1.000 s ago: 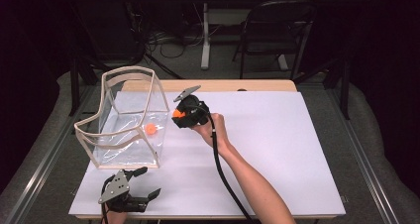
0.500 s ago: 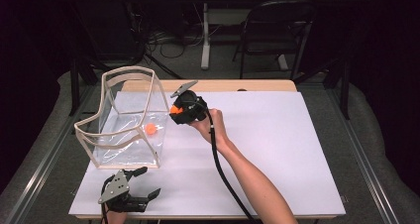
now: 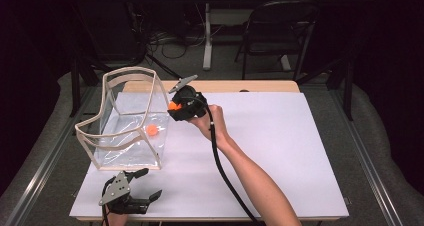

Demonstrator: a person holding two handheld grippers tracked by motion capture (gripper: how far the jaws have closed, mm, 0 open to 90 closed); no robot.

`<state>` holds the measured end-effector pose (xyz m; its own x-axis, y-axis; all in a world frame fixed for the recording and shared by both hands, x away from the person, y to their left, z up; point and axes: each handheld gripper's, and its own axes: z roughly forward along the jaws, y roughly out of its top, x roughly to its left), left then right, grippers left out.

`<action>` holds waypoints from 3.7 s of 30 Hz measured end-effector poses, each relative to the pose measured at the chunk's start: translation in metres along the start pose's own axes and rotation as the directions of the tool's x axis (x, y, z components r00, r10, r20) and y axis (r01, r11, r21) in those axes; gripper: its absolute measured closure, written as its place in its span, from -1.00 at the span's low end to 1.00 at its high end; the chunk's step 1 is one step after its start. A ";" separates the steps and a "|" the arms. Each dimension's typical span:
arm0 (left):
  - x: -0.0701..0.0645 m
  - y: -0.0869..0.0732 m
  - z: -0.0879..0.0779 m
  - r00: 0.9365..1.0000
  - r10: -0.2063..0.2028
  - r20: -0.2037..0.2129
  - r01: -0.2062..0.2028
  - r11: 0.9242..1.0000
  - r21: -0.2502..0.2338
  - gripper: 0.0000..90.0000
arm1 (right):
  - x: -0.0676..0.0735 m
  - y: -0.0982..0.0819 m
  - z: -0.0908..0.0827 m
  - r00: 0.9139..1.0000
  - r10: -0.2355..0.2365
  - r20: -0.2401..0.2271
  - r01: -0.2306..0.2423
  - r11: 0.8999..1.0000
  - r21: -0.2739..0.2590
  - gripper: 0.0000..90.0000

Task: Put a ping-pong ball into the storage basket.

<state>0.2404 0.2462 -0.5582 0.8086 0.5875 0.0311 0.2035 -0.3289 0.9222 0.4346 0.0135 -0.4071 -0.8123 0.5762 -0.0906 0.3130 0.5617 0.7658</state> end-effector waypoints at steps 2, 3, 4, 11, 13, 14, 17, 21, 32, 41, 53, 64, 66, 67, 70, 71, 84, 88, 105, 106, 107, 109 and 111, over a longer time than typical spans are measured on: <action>0.000 0.000 0.000 1.000 0.000 0.000 0.000 1.000 0.000 -0.65 | 0.000 0.002 -0.001 1.000 -0.005 0.001 0.005 1.000 0.002 0.13; 0.000 0.000 0.000 1.000 0.000 0.000 0.000 1.000 0.000 -0.65 | 0.000 0.002 -0.001 1.000 -0.005 0.001 0.005 1.000 0.002 0.13; 0.000 0.000 0.000 1.000 0.000 -0.001 0.000 1.000 0.001 -0.65 | 0.000 0.002 -0.001 1.000 -0.005 0.002 0.005 1.000 -0.001 0.13; 0.000 0.000 0.000 1.000 -0.001 -0.001 0.001 1.000 0.001 -0.65 | 0.001 0.008 -0.004 1.000 -0.008 0.000 0.008 1.000 -0.005 0.13; 0.000 0.000 0.000 1.000 -0.001 -0.001 0.001 1.000 0.000 -0.65 | 0.001 0.010 -0.005 1.000 -0.010 -0.002 0.010 1.000 -0.003 0.13; 0.000 0.000 0.000 1.000 -0.001 0.000 0.001 1.000 0.000 -0.65 | 0.001 0.011 -0.005 1.000 -0.014 0.000 0.014 1.000 -0.004 0.13; 0.000 0.000 0.000 1.000 -0.001 0.000 0.001 1.000 0.000 -0.65 | 0.001 0.014 -0.007 1.000 -0.014 -0.001 0.014 1.000 -0.006 0.13; 0.000 0.000 0.000 1.000 -0.002 0.000 0.002 1.000 -0.001 -0.65 | 0.000 0.017 -0.008 1.000 -0.012 -0.002 0.012 1.000 -0.007 0.13; 0.000 0.000 -0.001 1.000 0.002 -0.001 -0.002 1.000 0.001 -0.65 | -0.001 0.024 -0.011 1.000 -0.012 -0.006 0.012 1.000 -0.014 0.13; 0.000 0.000 -0.001 1.000 0.002 -0.001 -0.002 1.000 0.000 -0.65 | 0.001 0.032 -0.015 1.000 -0.020 -0.007 0.020 1.000 -0.017 0.13; 0.001 0.000 -0.001 1.000 0.002 -0.003 -0.002 1.000 0.000 -0.65 | 0.003 0.044 -0.020 0.999 -0.036 -0.001 0.036 0.999 -0.025 0.13; 0.000 0.000 -0.001 1.000 0.003 -0.001 -0.003 1.000 0.000 -0.65 | 0.004 0.054 -0.022 0.999 -0.042 -0.001 0.042 0.999 -0.029 0.13; 0.000 0.000 -0.001 1.000 0.003 -0.002 -0.003 1.000 0.000 -0.65 | 0.005 0.054 -0.022 0.999 -0.039 -0.001 0.039 0.999 -0.031 0.13; 0.000 0.000 -0.001 1.000 0.003 -0.002 -0.003 1.000 0.000 -0.65 | 0.005 0.055 -0.023 0.999 -0.041 0.000 0.041 0.999 -0.032 0.13; 0.000 0.000 -0.001 1.000 0.002 -0.002 -0.002 1.000 -0.001 -0.65 | 0.005 0.058 -0.025 0.999 -0.045 0.000 0.045 0.998 -0.038 0.13; 0.000 0.000 -0.001 1.000 0.003 -0.001 -0.003 1.000 0.000 -0.65 | 0.005 0.058 -0.025 0.999 -0.045 0.000 0.045 0.998 -0.038 0.13; 0.000 0.000 -0.001 1.000 0.003 0.000 -0.003 1.000 -0.002 -0.65 | 0.010 0.070 -0.027 0.998 -0.061 -0.006 0.060 0.997 -0.047 0.13; 0.001 0.000 -0.001 1.000 0.002 0.000 -0.002 1.000 -0.004 -0.65 | 0.014 0.076 -0.026 0.997 -0.070 -0.010 0.070 0.996 -0.048 0.13; 0.001 0.000 -0.002 1.000 0.002 -0.002 -0.002 1.000 -0.001 -0.65 | 0.023 0.088 -0.018 0.996 -0.089 -0.026 0.087 0.995 -0.050 0.13; 0.001 0.000 -0.001 1.000 0.003 0.001 -0.003 1.000 -0.002 -0.65 | 0.024 0.088 -0.018 0.996 -0.089 -0.029 0.087 0.995 -0.051 0.13; 0.001 0.000 -0.001 1.000 0.001 0.001 -0.001 1.000 -0.001 -0.65 | 0.024 0.089 -0.017 0.996 -0.088 -0.033 0.087 0.995 -0.053 0.13; 0.001 0.000 -0.001 1.000 0.002 0.001 -0.002 1.000 -0.002 -0.65 | 0.026 0.091 -0.016 0.995 -0.092 -0.036 0.089 0.995 -0.054 0.13; 0.001 0.000 -0.002 1.000 0.001 -0.002 -0.001 1.000 -0.002 -0.65 | 0.028 0.093 -0.014 0.995 -0.092 -0.040 0.090 0.994 -0.056 0.13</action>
<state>0.2400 0.2478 -0.5575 0.8078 0.5886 0.0331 0.2016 -0.3285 0.9227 0.4338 0.0732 -0.3293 -0.8567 0.4978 -0.1352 0.2110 0.5773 0.7888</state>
